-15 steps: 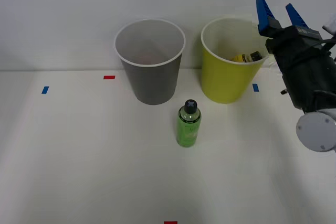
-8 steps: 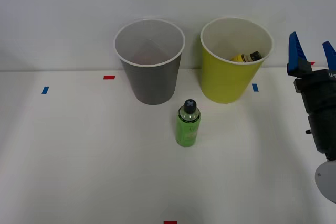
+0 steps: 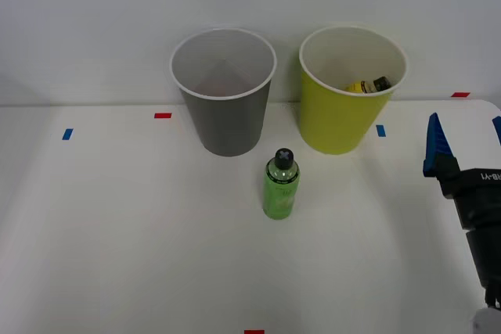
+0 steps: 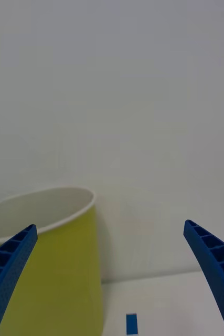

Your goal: Put cans in the gray bin, plastic bottles in the light green bin

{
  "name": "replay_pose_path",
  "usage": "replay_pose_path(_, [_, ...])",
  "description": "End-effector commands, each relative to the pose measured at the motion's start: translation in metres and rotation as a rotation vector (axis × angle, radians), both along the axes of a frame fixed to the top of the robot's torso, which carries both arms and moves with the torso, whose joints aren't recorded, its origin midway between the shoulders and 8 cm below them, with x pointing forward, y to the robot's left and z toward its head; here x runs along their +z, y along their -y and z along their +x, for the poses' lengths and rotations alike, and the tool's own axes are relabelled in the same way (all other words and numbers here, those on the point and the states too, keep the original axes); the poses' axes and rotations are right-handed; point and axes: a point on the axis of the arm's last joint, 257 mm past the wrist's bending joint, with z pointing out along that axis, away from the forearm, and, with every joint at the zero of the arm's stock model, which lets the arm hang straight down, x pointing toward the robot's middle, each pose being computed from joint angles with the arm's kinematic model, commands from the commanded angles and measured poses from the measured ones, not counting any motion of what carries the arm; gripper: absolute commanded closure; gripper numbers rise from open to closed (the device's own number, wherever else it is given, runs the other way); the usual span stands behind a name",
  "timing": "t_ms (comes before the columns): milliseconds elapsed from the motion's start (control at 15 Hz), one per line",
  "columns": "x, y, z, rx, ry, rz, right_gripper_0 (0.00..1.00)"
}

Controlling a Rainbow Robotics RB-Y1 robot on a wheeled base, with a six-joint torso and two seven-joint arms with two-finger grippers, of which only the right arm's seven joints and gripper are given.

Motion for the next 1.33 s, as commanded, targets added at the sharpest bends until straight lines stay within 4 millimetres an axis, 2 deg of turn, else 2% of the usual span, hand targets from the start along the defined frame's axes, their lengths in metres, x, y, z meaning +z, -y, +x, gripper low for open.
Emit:
replay_pose_path(67, [-0.034,-0.002,-0.023,-0.022,-0.059,0.005,0.04])
replay_pose_path(400, [-0.086,-0.006,-0.055,-0.066,-0.171,0.115,0.04])
replay_pose_path(667, [-0.114,-0.020,-0.075,-0.073,-0.231,0.201,0.04])
replay_pose_path(867, [-0.121,-0.042,-0.090,-0.062,-0.234,0.210,0.04])
replay_pose_path(1067, [-0.118,-0.056,-0.098,-0.072,-0.214,0.115,0.04])
replay_pose_path(1133, [-0.118,-0.062,-0.102,-0.076,-0.168,0.070,0.04])
replay_pose_path(1333, [-0.130,-0.076,-0.115,-0.029,-0.082,0.077,0.04])
